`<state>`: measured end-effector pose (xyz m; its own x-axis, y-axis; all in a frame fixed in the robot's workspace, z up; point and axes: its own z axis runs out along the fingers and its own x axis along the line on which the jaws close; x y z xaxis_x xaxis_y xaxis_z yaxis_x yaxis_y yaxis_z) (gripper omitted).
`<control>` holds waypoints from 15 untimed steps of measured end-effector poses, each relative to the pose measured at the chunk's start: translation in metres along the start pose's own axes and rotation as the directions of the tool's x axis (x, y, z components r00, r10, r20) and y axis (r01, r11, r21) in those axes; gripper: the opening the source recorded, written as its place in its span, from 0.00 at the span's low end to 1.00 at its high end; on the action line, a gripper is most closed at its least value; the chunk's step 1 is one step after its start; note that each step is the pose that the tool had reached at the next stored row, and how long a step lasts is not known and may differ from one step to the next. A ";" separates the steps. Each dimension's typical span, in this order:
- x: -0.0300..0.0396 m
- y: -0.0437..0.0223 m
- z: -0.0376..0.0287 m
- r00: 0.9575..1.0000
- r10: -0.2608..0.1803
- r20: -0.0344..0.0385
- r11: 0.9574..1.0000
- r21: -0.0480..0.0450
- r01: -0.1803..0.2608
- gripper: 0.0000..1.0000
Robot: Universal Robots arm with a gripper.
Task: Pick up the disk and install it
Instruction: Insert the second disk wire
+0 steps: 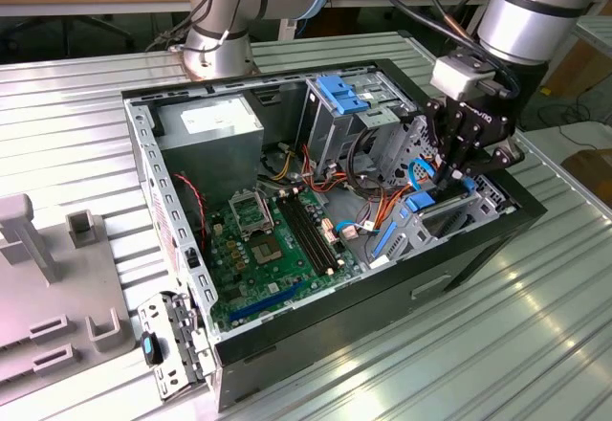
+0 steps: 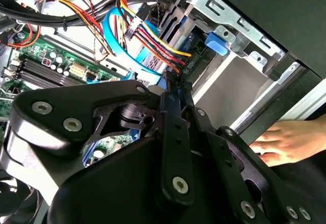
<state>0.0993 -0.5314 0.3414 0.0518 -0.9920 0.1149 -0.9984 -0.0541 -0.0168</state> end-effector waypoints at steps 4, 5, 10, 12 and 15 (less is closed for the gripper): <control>-0.0002 0.0001 0.0019 1.000 0.000 0.002 1.000 0.000 0.000 0.16; -0.0003 0.0001 0.0024 1.000 0.000 0.003 1.000 0.000 0.000 0.16; -0.0004 0.0001 0.0040 1.000 0.000 0.006 1.000 0.000 0.000 0.16; -0.0004 0.0001 0.0040 1.000 0.000 0.006 1.000 0.000 0.000 0.16; -0.0004 0.0001 0.0040 1.000 0.000 0.006 1.000 0.000 0.000 0.16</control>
<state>0.0993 -0.5315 0.3373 0.0518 -0.9927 0.1090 -0.9984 -0.0539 -0.0172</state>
